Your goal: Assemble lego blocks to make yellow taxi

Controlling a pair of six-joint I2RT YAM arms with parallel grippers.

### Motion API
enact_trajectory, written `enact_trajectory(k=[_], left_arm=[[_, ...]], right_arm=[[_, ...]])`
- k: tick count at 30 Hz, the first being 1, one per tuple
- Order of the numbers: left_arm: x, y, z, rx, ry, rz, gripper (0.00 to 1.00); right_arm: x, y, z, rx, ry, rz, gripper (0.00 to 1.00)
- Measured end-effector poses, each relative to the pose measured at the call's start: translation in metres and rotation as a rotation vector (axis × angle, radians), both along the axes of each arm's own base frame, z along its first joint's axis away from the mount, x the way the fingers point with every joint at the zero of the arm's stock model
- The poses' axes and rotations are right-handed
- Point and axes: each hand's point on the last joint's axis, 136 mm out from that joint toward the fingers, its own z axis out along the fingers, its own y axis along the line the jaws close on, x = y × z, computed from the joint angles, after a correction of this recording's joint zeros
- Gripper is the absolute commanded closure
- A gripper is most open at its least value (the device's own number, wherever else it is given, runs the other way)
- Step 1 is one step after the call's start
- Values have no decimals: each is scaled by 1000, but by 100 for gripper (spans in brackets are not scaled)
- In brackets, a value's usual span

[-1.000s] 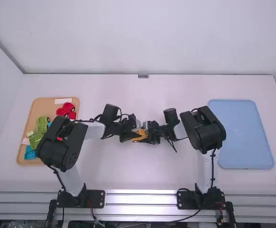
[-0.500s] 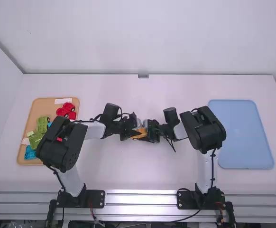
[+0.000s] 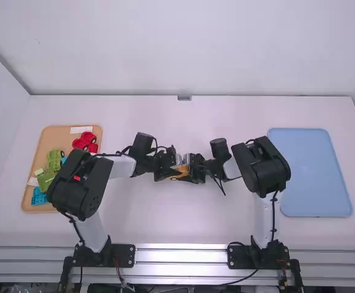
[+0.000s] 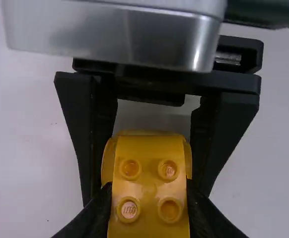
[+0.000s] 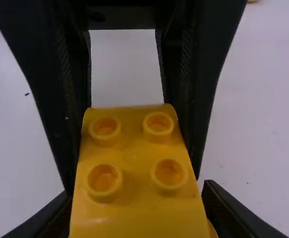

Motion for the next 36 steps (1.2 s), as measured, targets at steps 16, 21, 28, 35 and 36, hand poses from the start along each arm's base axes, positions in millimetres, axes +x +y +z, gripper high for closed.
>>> enact_trajectory(k=[16,21,28,35,36], left_arm=[[6,-2,-2,7,-31,-19,98],[8,-2,-2,11,-37,-15,98],[11,-2,-2,31,-33,-15,98],[7,1,-1,96,26,-68,98],[7,1,-1,98,30,-72,98]], right_arm=[[2,-2,0,-2,1,-10,62],[3,-2,0,-3,1,-13,61],[5,-2,0,-7,-4,-18,60],[1,-2,-1,-4,-19,0,61],[0,-2,-1,-3,-20,3,60]])
